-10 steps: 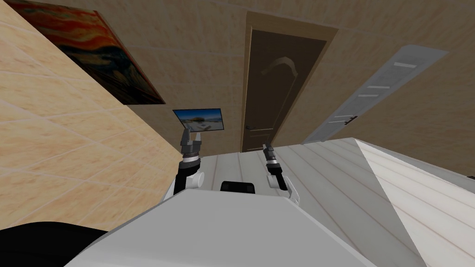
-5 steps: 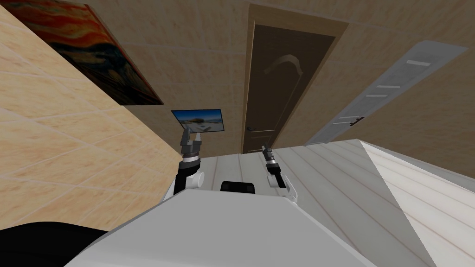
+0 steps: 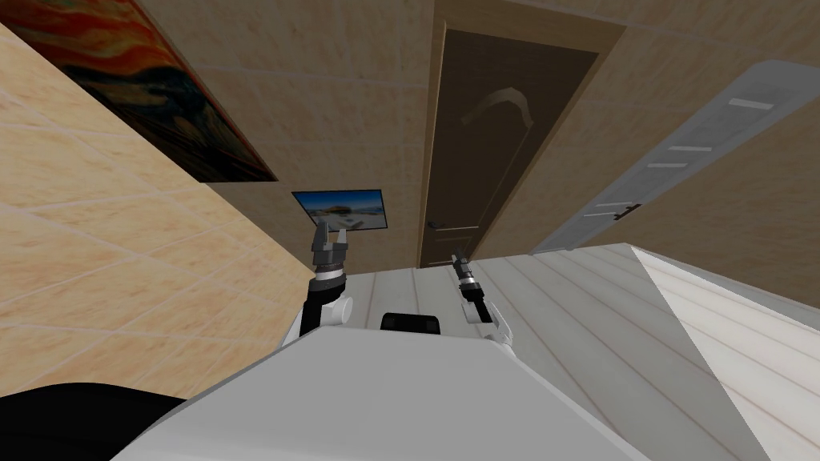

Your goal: Pull the door open

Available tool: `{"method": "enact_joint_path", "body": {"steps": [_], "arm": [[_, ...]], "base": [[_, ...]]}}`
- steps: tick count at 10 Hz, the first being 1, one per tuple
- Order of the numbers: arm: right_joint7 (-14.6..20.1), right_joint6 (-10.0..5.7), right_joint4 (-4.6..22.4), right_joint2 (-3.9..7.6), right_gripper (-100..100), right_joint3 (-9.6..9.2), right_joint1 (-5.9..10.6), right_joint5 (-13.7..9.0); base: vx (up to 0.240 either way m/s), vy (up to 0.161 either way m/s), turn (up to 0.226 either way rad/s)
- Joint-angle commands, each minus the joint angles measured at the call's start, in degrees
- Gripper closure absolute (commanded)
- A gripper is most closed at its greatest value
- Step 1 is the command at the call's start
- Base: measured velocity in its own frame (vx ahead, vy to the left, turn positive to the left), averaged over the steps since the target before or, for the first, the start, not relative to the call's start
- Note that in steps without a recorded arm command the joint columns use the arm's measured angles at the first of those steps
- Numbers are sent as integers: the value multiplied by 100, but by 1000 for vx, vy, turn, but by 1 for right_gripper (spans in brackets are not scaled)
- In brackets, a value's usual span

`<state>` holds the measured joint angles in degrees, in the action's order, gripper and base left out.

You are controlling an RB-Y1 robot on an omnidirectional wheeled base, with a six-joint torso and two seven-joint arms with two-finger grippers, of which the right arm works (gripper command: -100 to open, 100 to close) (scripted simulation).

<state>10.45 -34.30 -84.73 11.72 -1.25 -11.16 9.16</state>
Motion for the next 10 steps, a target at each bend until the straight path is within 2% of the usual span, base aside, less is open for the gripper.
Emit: {"method": "enact_joint_path", "body": {"steps": [1, 10], "arm": [[84, -63, 276, 53, -100, 18, 111, 16], [492, -345, 1590, 303, -100, 89, 611, 115]], "base": [[95, 4, 27], [101, 10, 19]]}}
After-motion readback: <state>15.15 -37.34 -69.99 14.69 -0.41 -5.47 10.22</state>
